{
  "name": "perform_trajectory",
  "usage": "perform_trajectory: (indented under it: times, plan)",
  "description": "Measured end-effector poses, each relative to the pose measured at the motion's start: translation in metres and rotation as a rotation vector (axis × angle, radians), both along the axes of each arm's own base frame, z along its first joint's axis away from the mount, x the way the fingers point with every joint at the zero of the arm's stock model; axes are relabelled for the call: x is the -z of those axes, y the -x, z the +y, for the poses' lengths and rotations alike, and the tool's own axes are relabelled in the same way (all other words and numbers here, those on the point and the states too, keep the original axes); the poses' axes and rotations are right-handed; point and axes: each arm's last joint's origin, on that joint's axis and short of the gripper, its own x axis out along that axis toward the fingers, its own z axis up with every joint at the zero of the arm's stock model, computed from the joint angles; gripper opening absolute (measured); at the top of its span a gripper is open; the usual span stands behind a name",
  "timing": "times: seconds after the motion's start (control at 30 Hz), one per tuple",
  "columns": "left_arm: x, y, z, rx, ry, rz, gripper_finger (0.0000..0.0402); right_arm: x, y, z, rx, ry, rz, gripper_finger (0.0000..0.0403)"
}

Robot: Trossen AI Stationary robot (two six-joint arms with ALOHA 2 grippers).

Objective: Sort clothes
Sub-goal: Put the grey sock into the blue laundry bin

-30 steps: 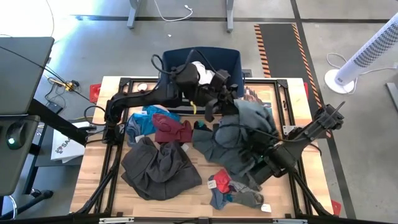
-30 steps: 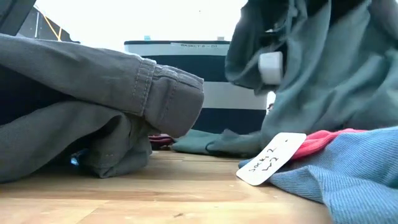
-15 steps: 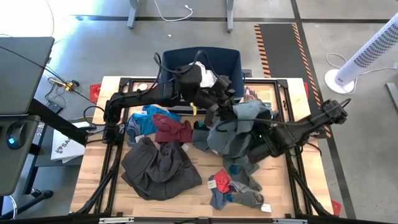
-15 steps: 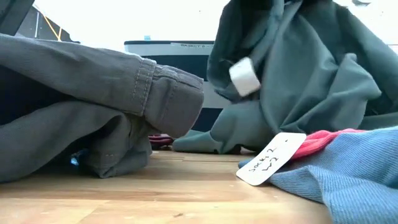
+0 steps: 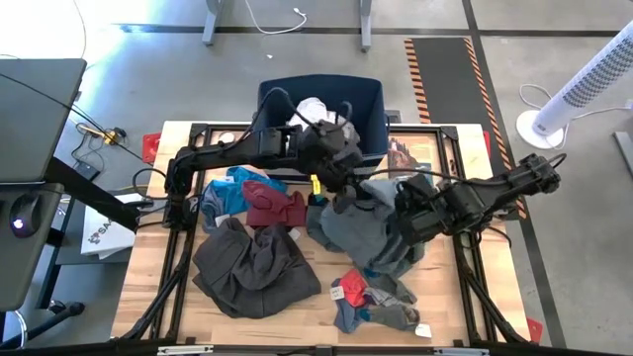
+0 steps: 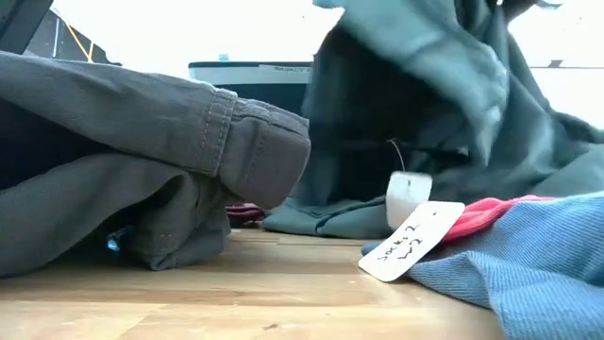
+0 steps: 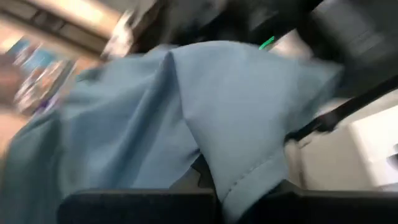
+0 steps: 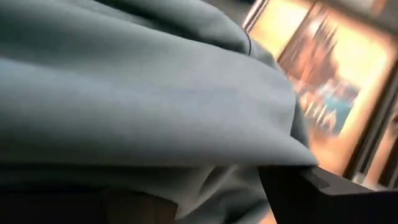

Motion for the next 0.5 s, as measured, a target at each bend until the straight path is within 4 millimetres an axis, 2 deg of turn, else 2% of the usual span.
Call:
perform_trajectory:
  times: [0.13,0.23,0.37,0.5]
  plan:
    - [0.019,0.004,-0.002,0.002,-0.092,0.161,0.0000,0.000,0.000,0.014,-0.057,-0.109,-0.026,0.0193]
    - [0.040,0.004,-0.006,0.008,-0.168,0.287,0.0000,-0.001,-0.003,0.027,-0.109,-0.199,-0.071,0.0193]
    - [0.068,0.005,-0.017,0.077,-0.213,0.401,0.0000,-0.006,-0.007,0.049,-0.186,-0.310,-0.182,0.0193]
    - [0.097,0.004,-0.029,0.129,-0.206,0.476,0.0000,-0.012,-0.008,0.070,-0.246,-0.329,-0.321,0.0193]
